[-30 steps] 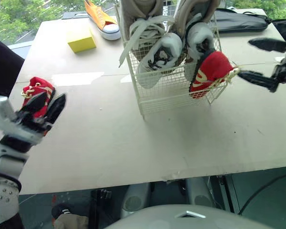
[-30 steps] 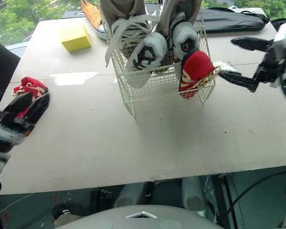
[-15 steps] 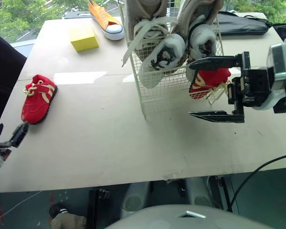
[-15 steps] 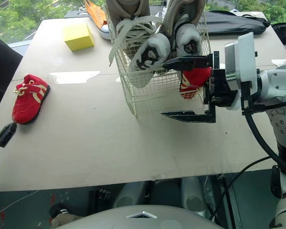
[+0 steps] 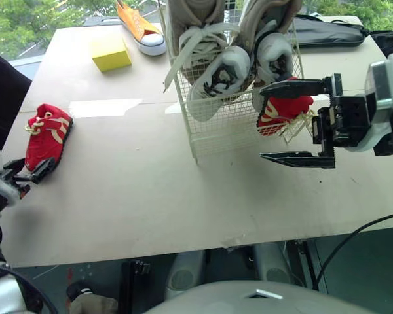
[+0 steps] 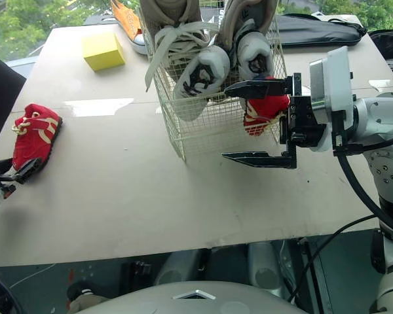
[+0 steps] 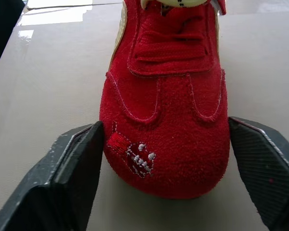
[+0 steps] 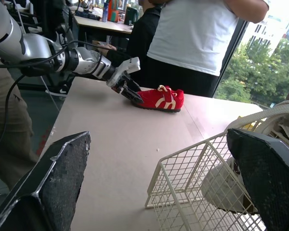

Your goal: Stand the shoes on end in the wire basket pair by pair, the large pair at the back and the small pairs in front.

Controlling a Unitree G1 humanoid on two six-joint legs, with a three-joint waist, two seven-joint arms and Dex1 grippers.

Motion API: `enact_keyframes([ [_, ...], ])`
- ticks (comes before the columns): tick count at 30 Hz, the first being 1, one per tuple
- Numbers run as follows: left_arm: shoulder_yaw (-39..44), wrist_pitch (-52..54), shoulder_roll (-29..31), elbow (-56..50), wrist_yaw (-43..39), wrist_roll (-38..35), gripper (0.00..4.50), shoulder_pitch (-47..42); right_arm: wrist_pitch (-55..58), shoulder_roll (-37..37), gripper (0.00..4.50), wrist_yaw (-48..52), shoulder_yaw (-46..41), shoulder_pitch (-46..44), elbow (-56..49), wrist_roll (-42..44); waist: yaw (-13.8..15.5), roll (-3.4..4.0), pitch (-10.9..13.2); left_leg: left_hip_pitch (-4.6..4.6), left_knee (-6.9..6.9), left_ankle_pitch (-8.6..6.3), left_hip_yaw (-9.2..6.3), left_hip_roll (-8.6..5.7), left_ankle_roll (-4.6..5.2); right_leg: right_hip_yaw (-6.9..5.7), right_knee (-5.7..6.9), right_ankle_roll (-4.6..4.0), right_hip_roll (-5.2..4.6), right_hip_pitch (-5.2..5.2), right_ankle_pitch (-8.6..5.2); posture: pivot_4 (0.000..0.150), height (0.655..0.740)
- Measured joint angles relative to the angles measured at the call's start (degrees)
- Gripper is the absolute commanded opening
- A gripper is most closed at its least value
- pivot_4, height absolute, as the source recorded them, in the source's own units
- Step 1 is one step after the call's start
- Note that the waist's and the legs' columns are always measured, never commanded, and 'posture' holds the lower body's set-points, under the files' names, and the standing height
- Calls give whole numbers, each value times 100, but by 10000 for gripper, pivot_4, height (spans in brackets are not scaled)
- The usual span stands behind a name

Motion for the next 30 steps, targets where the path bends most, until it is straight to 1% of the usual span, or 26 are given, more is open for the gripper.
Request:
enact_keyframes([
  [3,-55,-155,20,130,-108,38,21997,-60,93,-2,45000,-67,0,0,-11,39,5,20,-10,1,0,0,1,-2,0,0,4,0,-7,0,0,1500,7400],
  [5,11,-189,0,45,-131,-13,17122,0,125,14,45000,-169,2,-7,-18,53,5,26,-12,2,0,0,0,-2,0,0,7,0,-9,0,0,1500,7400],
  [7,360,-98,-167,-442,-120,-318,10557,284,223,127,45000,-457,12,-22,-41,51,-2,26,-12,2,0,0,-1,1,0,2,9,0,-21,0,0,1500,7400],
  [9,686,138,-493,-1310,-101,-736,745,591,364,302,45000,-755,61,-77,-34,74,-5,22,-12,-3,3,0,-3,5,-1,2,7,0,-27,-2,0,1500,7400],
  [10,769,286,-631,-1761,-82,-951,292,691,452,365,45000,-865,94,-121,-26,124,6,21,-12,-5,5,0,-5,5,-1,0,6,0,-28,-2,0,1500,7400],
  [11,923,604,-872,-2676,123,-1294,292,833,611,544,45000,-1034,144,-259,39,250,18,14,-13,-11,9,0,-10,5,-1,-6,4,0,-30,-1,0,1500,7400],
  [13,962,955,-1049,-3582,393,-1655,292,845,769,705,45000,-1225,235,-411,98,349,40,11,-15,-11,11,0,-13,3,-1,-10,3,0,-33,1,0,1500,7400],
  [15,887,1455,-1352,-4853,938,-2145,292,606,912,1008,45000,-1619,330,-747,298,318,54,10,-16,-9,12,1,-12,-3,-1,-9,4,0,-31,1,1,1500,7400],
  [19,342,1964,-1693,-6193,1680,-2601,292,-36,1011,1383,45000,-2095,417,-1277,793,179,9,9,-17,-7,12,2,-9,-7,-3,-4,6,0,-17,1,1,1500,7400],
  [23,-42,2295,-1905,-6859,2130,-2823,292,-295,1122,1558,45000,-2427,415,-1513,1093,112,-54,10,-17,-2,5,2,-8,-6,-3,-3,2,0,-13,-11,1,1500,7400],
  [25,35,2455,-1874,-6859,2220,-2877,6939,-102,1129,1591,45000,-2485,414,-1492,1084,103,-138,11,-17,-1,1,2,-9,-7,-3,-4,2,-1,-12,-19,0,1500,7400],
  [26,169,2717,-1799,-6745,2231,-3056,9267,121,1125,1594,45000,-2476,408,-1407,1032,108,-170,12,-17,0,0,2,-10,-7,-3,-4,1,-1,-10,-21,0,1500,7400],
  [27,271,2857,-1701,-6601,2233,-3116,14562,225,1110,1587,45000,-2433,402,-1323,971,114,-199,12,-16,0,-1,2,-15,-7,-3,-2,2,-1,2,-27,0,1500,7400],
  [28,363,2959,-1546,-6382,2208,-3123,17862,291,1087,1571,45000,-2340,402,-1247,919,135,-202,13,-15,0,-1,2,-16,-7,-3,-2,1,-1,6,-29,0,1500,7400],
  [29,539,3074,-1196,-5858,2118,-3070,22825,380,1072,1530,45000,-2156,402,-1136,820,198,-203,15,-14,0,-5,2,-18,-7,-3,0,3,-2,13,-33,0,1500,7400],
  [30,822,3119,-774,-5133,1991,-2887,28978,460,1057,1461,45000,-1980,392,-1053,709,261,-207,22,-10,2,-7,1,-20,-9,-2,2,6,-4,15,-34,1,1500,7400],
])
